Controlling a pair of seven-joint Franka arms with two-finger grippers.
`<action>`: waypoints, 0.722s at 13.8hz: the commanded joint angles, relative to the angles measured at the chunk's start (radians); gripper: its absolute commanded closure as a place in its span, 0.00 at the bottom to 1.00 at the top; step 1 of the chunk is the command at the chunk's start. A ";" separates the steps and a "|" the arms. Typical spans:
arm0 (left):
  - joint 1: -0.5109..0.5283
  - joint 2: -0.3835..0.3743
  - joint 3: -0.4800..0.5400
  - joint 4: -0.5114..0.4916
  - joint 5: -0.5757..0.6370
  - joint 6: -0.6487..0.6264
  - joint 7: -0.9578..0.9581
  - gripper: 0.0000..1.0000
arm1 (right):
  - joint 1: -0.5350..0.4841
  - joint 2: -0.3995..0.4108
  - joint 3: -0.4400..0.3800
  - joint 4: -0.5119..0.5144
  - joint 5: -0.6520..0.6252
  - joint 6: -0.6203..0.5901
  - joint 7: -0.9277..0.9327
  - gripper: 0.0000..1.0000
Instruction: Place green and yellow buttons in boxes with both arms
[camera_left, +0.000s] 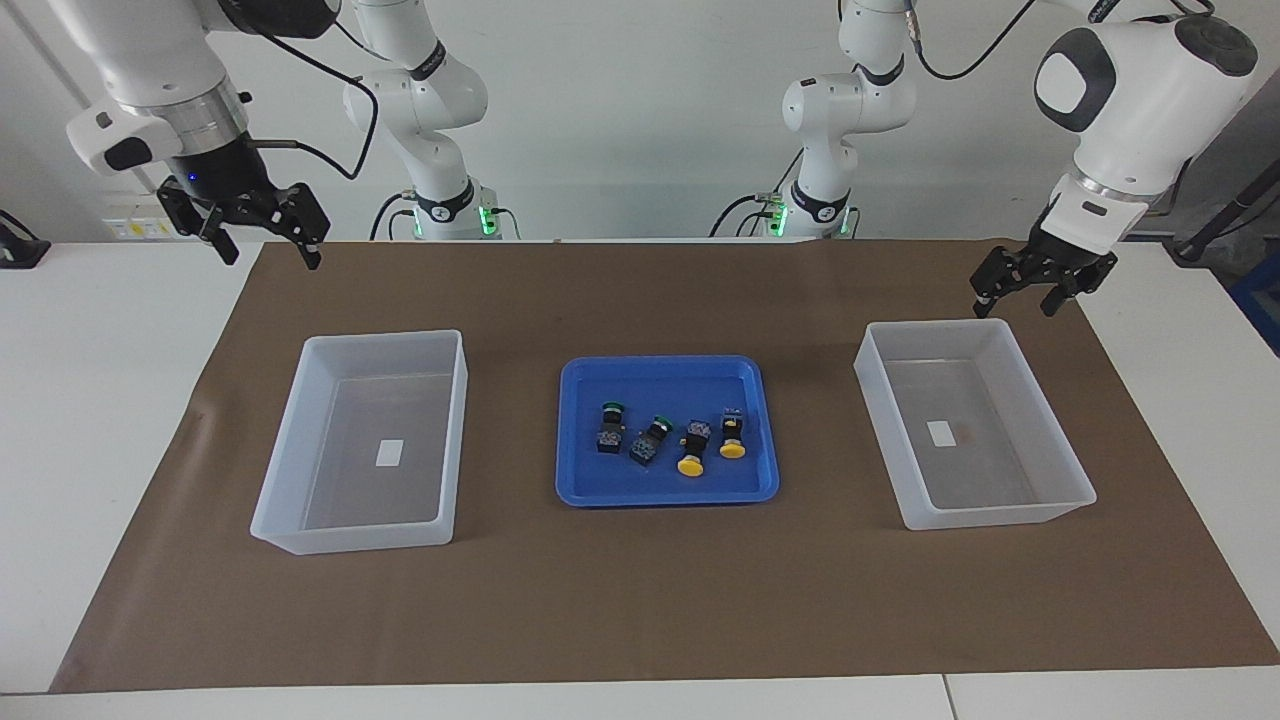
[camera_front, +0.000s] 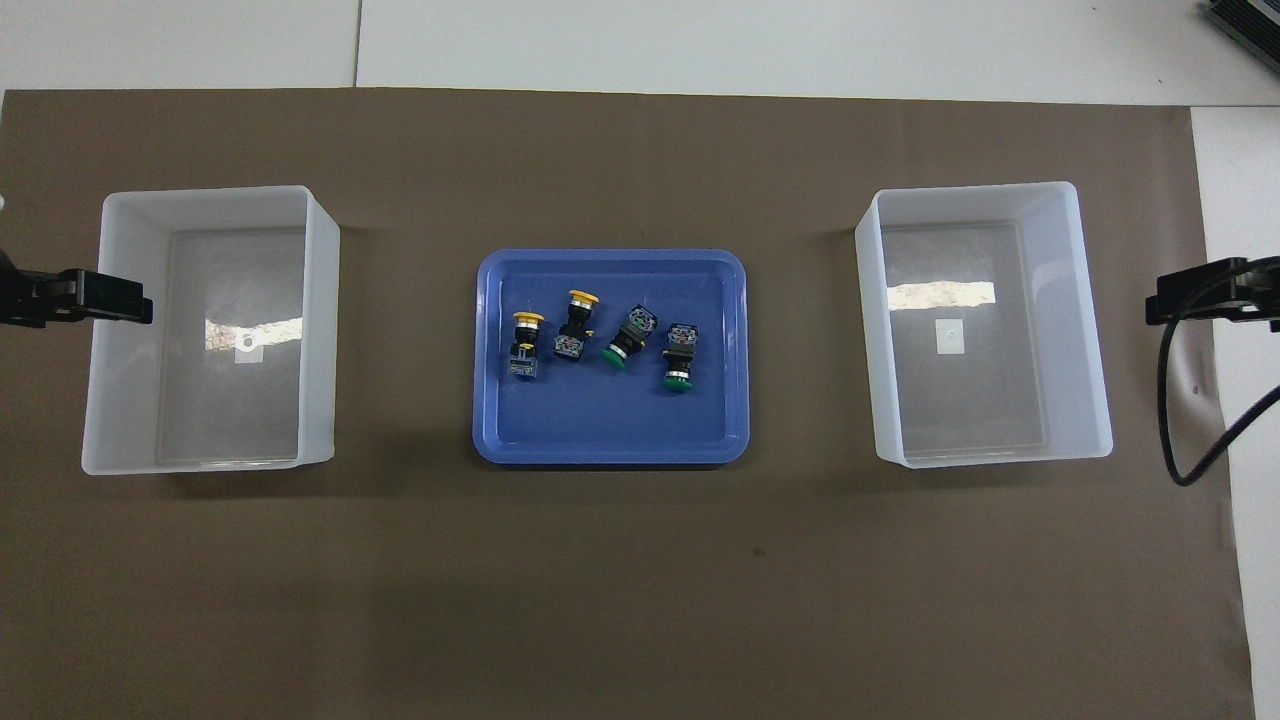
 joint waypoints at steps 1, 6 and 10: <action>-0.088 -0.019 0.006 -0.074 0.017 0.078 -0.020 0.00 | 0.019 -0.024 0.005 -0.049 -0.019 0.034 0.038 0.00; -0.269 0.090 0.006 -0.154 0.017 0.327 -0.182 0.00 | 0.121 0.103 0.005 -0.055 -0.022 0.201 0.172 0.00; -0.347 0.118 0.006 -0.251 0.017 0.533 -0.244 0.00 | 0.221 0.264 0.009 -0.058 -0.002 0.391 0.310 0.00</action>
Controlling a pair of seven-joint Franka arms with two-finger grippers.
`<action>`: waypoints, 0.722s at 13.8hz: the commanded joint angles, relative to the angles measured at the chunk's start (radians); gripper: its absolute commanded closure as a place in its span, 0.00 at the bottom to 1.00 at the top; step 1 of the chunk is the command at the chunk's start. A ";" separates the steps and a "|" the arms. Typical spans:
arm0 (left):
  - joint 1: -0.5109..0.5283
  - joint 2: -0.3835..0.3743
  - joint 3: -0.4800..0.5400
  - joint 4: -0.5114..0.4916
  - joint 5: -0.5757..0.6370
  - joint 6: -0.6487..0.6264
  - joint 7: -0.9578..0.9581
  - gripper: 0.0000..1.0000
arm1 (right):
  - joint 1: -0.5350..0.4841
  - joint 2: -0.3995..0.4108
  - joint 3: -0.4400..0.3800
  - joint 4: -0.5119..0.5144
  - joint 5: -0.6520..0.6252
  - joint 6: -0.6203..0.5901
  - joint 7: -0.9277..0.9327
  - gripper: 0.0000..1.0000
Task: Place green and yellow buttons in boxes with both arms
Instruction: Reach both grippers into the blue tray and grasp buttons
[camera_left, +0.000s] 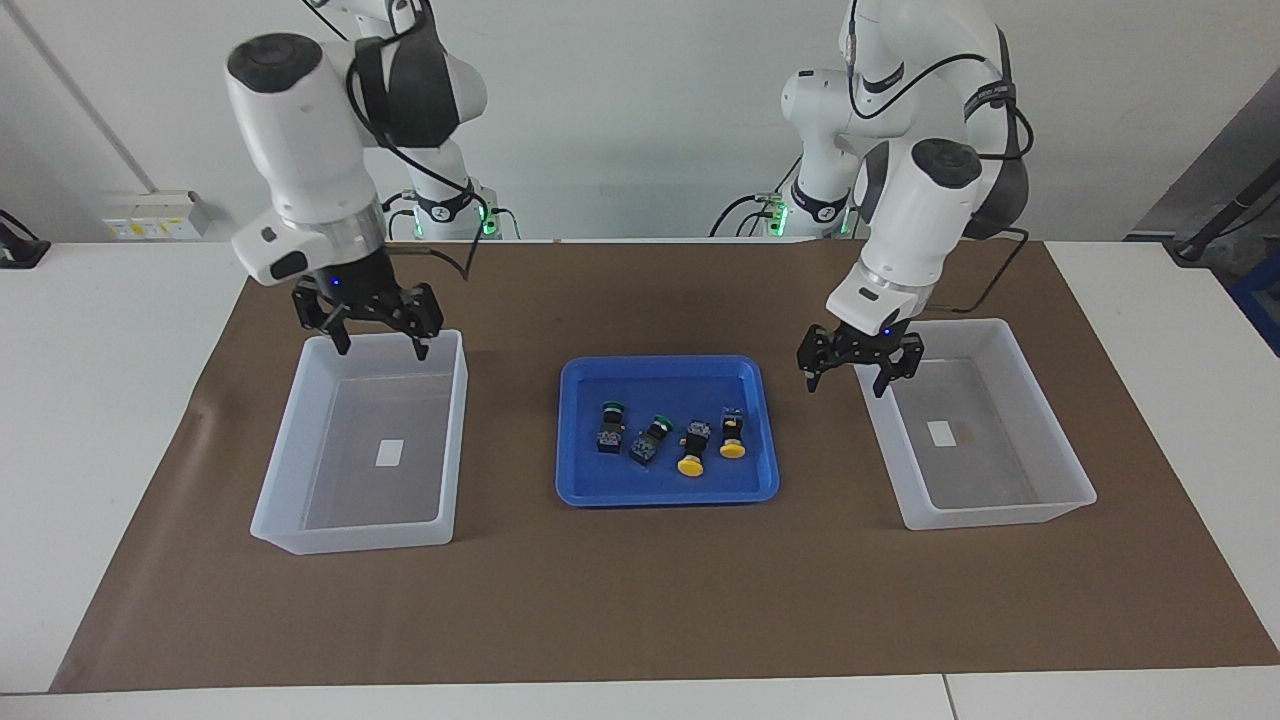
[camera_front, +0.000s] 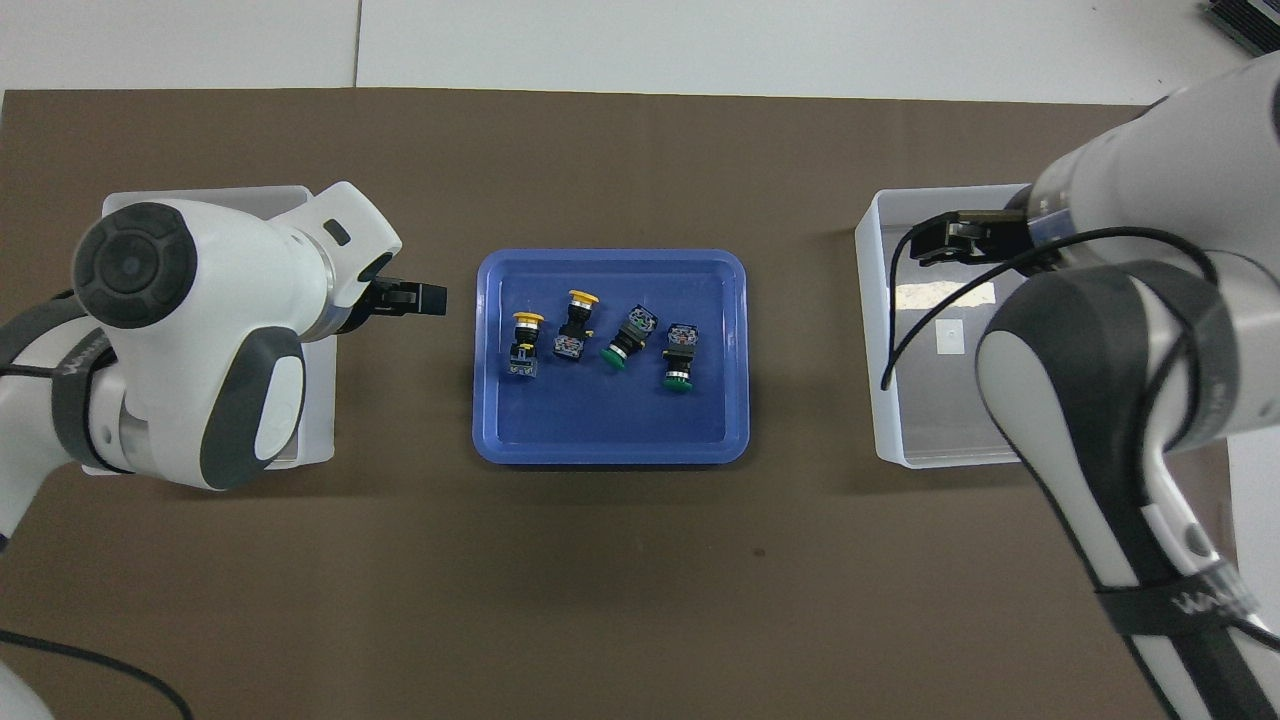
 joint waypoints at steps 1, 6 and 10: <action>-0.045 0.002 0.017 -0.046 0.017 0.065 -0.027 0.00 | 0.041 0.087 0.002 0.008 0.002 0.084 0.071 0.00; -0.108 0.134 0.017 -0.037 0.017 0.197 -0.080 0.00 | 0.151 0.165 0.002 -0.119 0.091 0.337 0.145 0.00; -0.157 0.212 0.018 -0.026 0.017 0.281 -0.186 0.14 | 0.226 0.195 0.002 -0.173 0.092 0.415 0.203 0.00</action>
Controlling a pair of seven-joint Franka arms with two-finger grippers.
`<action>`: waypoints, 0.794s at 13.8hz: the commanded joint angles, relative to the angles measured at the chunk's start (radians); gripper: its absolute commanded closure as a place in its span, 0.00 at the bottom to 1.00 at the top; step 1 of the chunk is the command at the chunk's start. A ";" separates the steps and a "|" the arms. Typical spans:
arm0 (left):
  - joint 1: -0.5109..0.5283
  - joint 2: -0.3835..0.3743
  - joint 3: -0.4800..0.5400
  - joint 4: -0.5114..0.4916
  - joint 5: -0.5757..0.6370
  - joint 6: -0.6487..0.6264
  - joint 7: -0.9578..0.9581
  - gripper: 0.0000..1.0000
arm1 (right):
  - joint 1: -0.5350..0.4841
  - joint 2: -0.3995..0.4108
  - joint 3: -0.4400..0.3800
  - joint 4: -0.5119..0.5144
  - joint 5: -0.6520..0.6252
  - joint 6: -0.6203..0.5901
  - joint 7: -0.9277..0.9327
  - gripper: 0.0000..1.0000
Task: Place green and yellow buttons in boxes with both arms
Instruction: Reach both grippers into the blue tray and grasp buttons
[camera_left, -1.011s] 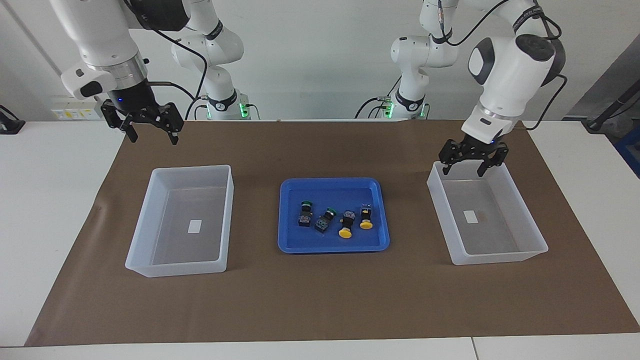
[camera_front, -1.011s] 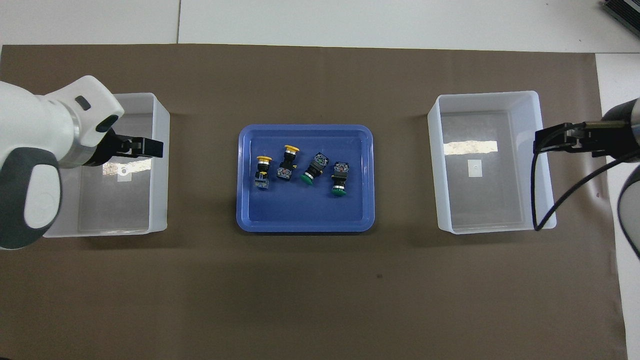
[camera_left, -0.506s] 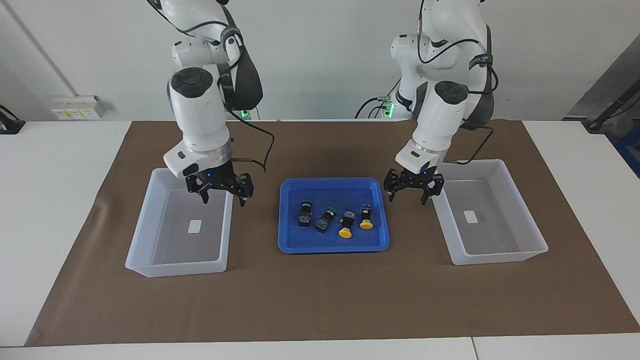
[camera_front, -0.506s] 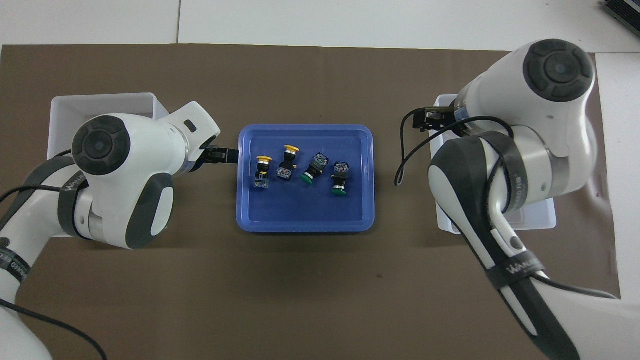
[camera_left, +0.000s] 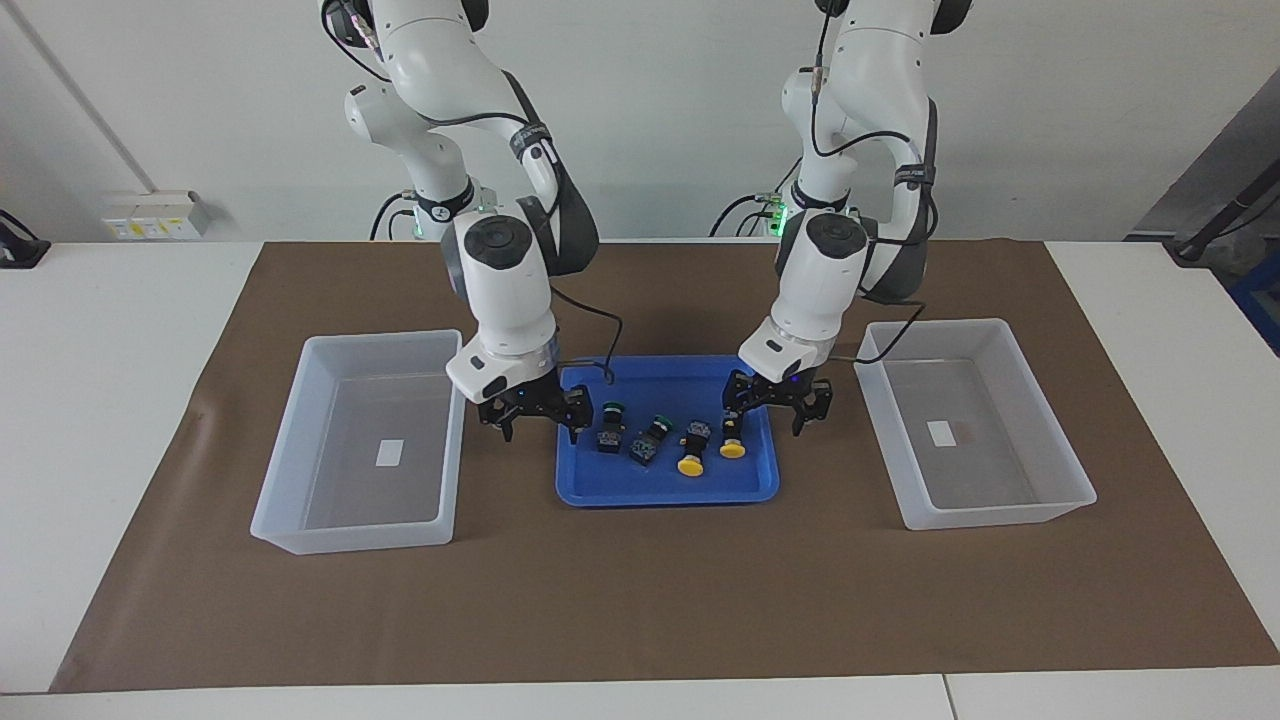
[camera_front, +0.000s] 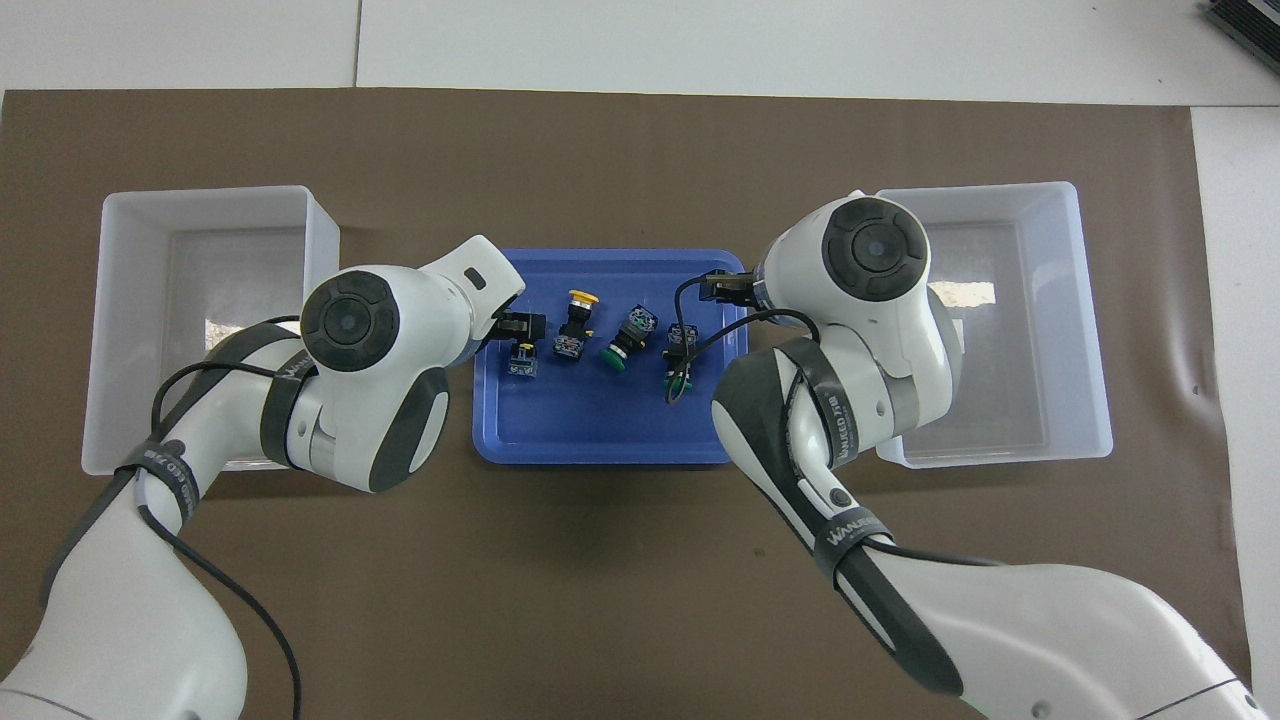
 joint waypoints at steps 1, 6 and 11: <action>-0.039 0.025 0.018 0.009 0.017 0.032 -0.057 0.19 | 0.030 -0.002 -0.002 -0.032 0.018 0.038 0.043 0.00; -0.066 0.011 0.018 -0.030 0.017 0.016 -0.098 0.42 | 0.056 -0.007 0.026 -0.135 0.039 0.169 0.045 0.00; -0.079 0.001 0.019 -0.038 0.017 -0.063 -0.103 0.80 | 0.062 -0.007 0.049 -0.150 0.064 0.177 0.045 0.00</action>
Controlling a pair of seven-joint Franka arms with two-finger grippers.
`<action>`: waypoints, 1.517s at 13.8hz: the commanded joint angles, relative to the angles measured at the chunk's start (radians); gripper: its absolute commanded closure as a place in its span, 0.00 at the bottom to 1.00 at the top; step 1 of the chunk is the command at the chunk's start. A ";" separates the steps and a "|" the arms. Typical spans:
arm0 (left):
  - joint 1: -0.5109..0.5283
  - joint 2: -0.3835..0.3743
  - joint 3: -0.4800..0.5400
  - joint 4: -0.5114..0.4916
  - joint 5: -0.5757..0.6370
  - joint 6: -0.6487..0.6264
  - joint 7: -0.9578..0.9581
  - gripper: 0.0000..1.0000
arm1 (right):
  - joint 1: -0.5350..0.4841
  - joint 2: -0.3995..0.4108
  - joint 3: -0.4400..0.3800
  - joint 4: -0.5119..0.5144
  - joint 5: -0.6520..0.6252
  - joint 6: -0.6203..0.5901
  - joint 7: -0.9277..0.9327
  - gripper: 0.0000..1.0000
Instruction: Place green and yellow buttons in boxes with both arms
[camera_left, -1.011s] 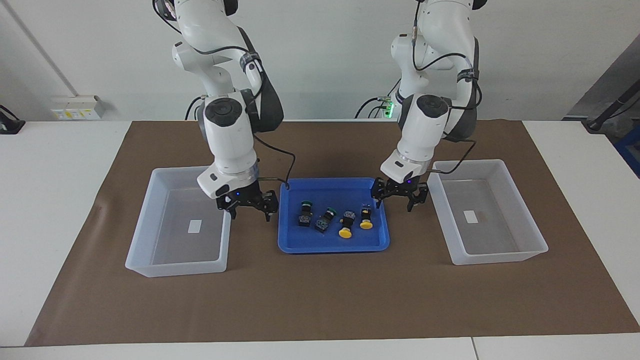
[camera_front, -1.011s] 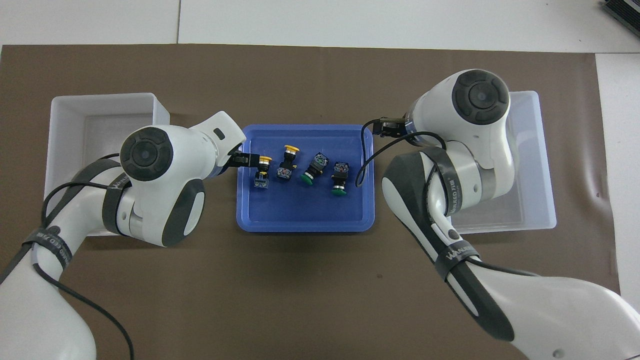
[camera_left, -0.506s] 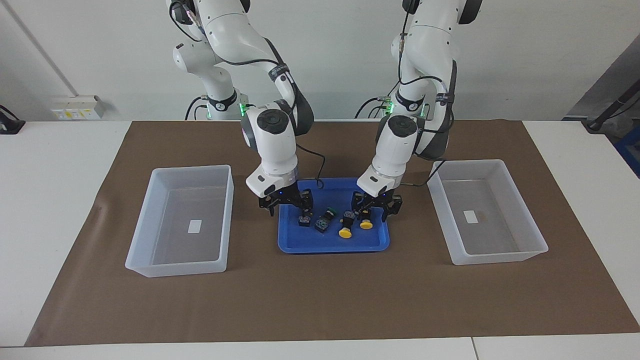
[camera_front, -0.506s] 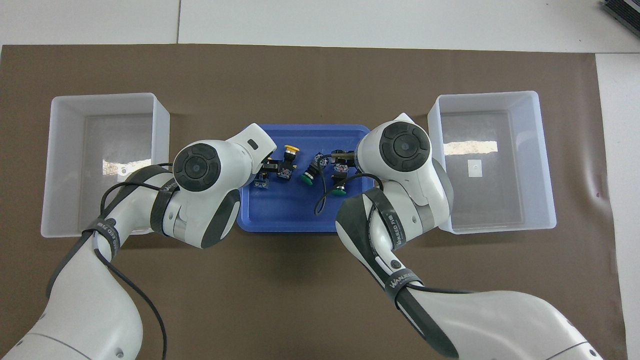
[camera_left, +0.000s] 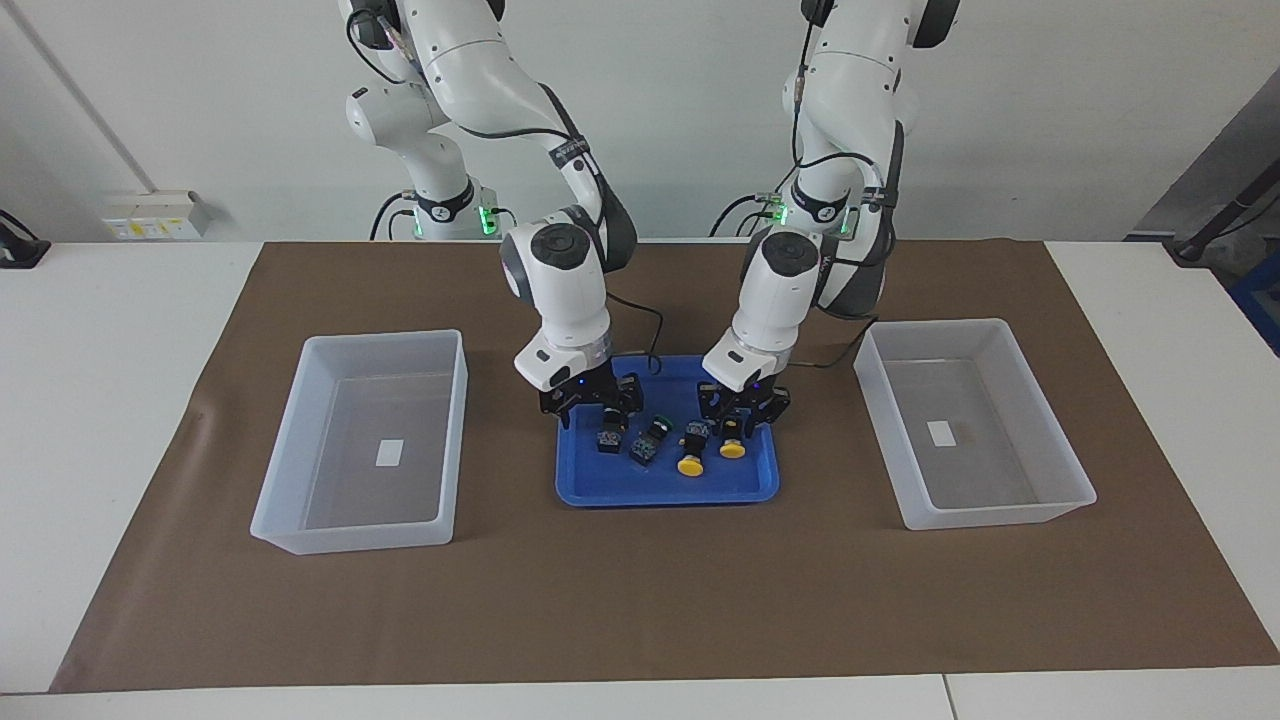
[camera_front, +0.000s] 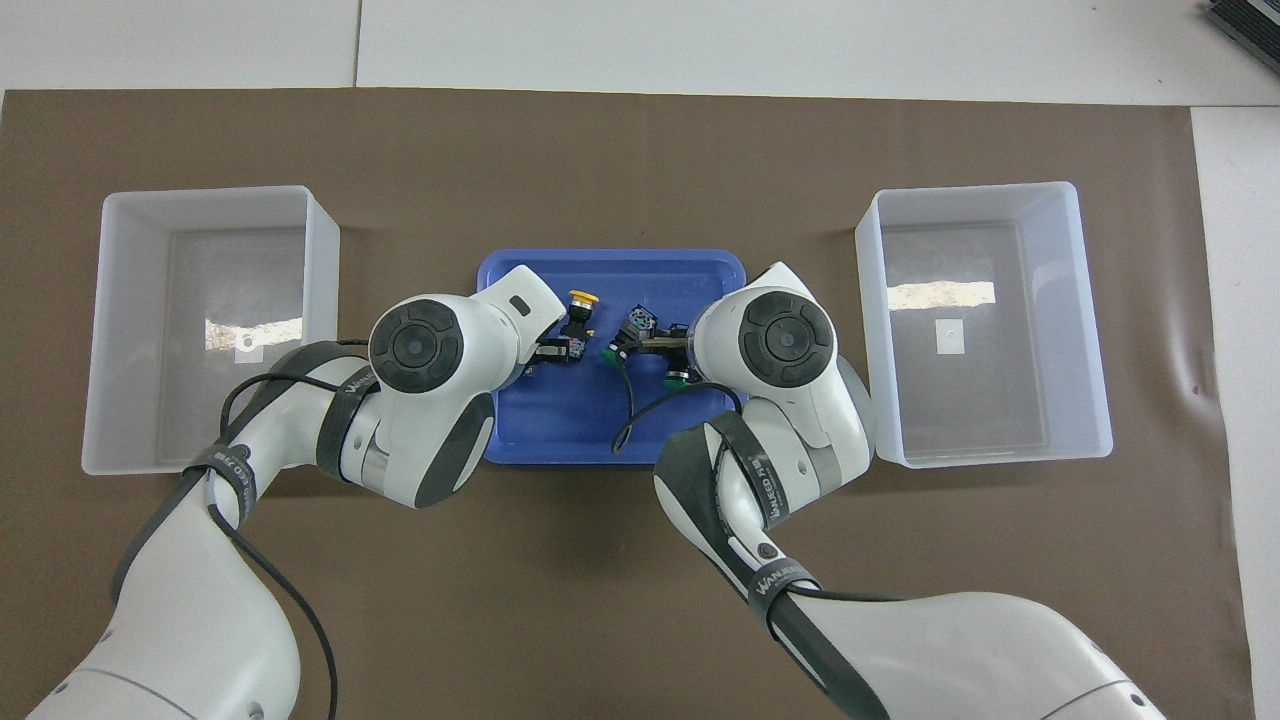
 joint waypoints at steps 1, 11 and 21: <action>-0.025 -0.026 0.019 -0.009 0.017 -0.076 -0.026 1.00 | -0.003 -0.017 0.013 -0.043 0.023 0.022 -0.003 0.00; 0.202 -0.171 0.028 0.060 0.019 -0.133 0.074 1.00 | -0.001 -0.021 0.021 -0.097 0.023 0.059 -0.037 0.32; 0.460 -0.104 0.027 0.058 0.017 0.006 0.464 1.00 | -0.076 -0.148 0.019 0.064 0.089 -0.236 0.009 1.00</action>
